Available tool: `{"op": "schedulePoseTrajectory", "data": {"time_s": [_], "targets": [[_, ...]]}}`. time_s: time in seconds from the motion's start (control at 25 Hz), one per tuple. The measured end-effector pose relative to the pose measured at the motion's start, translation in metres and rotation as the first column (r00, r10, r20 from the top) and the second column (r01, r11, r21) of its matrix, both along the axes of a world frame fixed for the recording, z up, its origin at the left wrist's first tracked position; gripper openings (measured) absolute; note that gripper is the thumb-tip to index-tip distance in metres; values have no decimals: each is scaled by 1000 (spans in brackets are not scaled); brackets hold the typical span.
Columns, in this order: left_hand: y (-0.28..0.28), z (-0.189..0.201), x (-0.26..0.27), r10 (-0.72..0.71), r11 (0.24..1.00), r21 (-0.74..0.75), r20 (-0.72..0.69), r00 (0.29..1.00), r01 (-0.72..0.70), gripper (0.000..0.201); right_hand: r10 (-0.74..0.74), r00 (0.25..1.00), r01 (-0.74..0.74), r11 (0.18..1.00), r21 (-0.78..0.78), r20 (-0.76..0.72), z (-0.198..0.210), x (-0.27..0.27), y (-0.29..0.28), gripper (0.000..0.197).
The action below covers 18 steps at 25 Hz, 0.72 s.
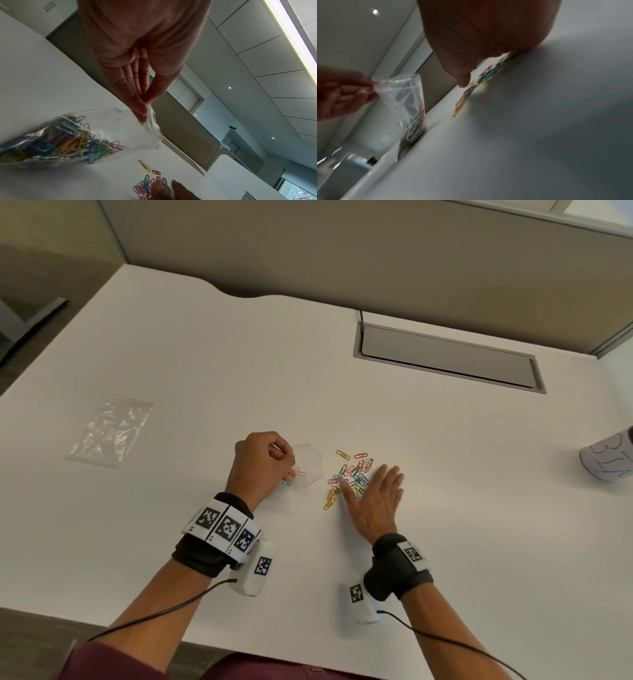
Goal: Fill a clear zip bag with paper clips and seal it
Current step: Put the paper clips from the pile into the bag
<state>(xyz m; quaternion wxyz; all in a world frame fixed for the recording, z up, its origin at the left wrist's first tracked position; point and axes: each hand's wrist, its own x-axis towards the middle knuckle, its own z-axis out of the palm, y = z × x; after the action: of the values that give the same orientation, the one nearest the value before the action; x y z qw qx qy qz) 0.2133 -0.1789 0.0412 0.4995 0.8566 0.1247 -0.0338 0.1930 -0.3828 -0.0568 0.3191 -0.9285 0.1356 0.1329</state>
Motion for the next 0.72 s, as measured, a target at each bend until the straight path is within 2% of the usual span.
{"op": "schedulePoseTrajectory", "data": {"time_s": [0.12, 0.28, 0.4, 0.52, 0.6, 0.72], "targets": [[2, 3, -2, 4, 1000, 0, -3, 1000, -4, 4, 146, 988, -149, 988, 37, 58, 3, 17, 16, 99], [5, 5, -3, 8, 1000, 10, -2, 1000, -7, 3, 367, 929, -362, 927, -104, 43, 8, 34, 2, 103], [2, 6, -3, 3, 1000, 8, -6, 1000, -3, 3, 461, 887, -450, 876, -175, 30, 5, 37, -7, 75], [-3, 6, -2, 22, 1000, -11, -7, 1000, -22, 5, 452, 865, -417, 889, -188, 217, 0, 36, -11, 43], [-6, 5, -1, 31, 999, -23, -5, 1000, -31, 6, 426, 853, -400, 905, -146, 302, -1, 35, -12, 30], [-8, 4, -3, 32, 999, -23, -1, 999, -32, 5, 413, 859, -387, 911, -145, 301, 3, 35, -11, 19]]}}
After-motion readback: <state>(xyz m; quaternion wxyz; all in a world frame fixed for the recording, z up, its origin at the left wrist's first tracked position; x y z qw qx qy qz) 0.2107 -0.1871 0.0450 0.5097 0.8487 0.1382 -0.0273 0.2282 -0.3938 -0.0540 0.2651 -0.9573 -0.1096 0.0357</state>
